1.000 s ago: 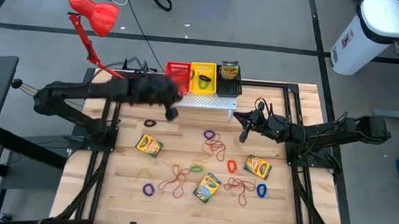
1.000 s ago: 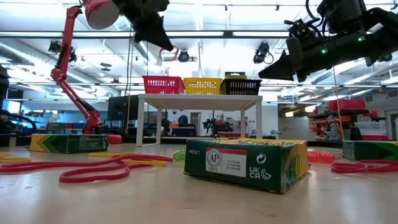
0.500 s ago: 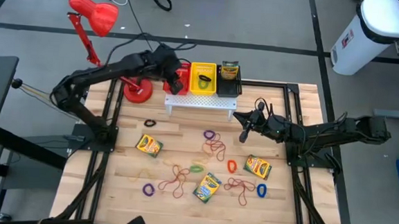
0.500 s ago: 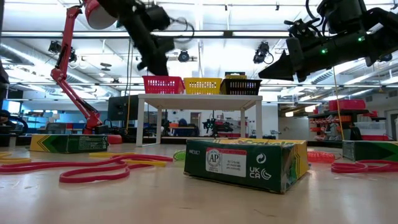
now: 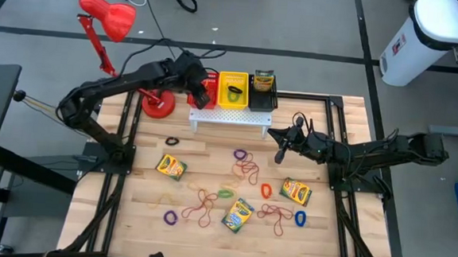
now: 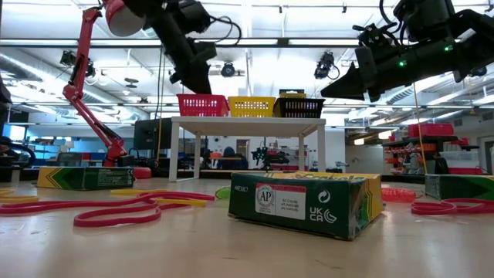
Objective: Pick & Place Office Desk Supplies
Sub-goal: Put the orange rubber band into the red bin on the shelf, then put the orange spring keychain into the yellow bin on the shelf
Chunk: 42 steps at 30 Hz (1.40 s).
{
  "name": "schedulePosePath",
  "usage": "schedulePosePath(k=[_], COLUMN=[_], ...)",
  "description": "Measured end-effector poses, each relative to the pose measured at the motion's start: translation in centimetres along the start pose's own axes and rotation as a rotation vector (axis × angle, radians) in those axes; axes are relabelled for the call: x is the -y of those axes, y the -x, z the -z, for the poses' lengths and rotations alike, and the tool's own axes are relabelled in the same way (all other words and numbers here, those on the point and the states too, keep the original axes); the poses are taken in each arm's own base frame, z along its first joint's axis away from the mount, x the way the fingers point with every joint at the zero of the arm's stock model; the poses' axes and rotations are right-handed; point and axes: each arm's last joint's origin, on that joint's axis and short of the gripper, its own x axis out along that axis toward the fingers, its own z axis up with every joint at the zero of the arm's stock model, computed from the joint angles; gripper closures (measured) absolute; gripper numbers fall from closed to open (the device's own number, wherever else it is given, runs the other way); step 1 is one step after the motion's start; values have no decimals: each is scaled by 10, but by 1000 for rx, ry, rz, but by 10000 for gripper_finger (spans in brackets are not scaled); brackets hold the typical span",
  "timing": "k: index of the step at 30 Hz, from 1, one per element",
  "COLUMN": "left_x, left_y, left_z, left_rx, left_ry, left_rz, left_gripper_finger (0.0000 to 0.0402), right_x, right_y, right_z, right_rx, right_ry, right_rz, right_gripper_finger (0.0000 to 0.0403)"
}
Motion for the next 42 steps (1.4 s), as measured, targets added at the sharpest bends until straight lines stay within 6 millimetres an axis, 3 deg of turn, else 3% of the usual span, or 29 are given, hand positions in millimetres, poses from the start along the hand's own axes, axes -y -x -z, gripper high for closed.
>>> schedulePosePath(k=[4, 17, 25, 28, 31, 34, 39, 42], left_x=[4, 6, 7, 17, 42, 69, 101, 110], left_y=[9, 9, 9, 13, 25, 37, 53, 50], left_z=[-1, 5, 4, 5, 6, 8, 15, 34], left_rx=[28, -42, -31, -30, 4, 50, 181, 275], left_ry=[-12, -28, -51, -113, -219, -312, -364, -353], left_rz=[11, -12, -59, -49, -47, -10, 190, 255], left_gripper_finger=[293, 287, 202, 193, 224, 282, 380, 393], right_x=[0, 0, 0, 0, 0, 0, 0, 0], right_y=[0, 0, 0, 0, 0, 0, 0, 0], right_z=[0, 0, 0, 0, 0, 0, 0, 0], right_rx=[0, 0, 0, 0, 0, 0, 0, -2], right_ry=[0, 0, 0, 0, 0, 0, 0, 1], right_rz=[0, 0, 0, 0, 0, 0, 0, 0], right_gripper_finger=[370, 370, 370, 370, 370, 370, 370, 370])
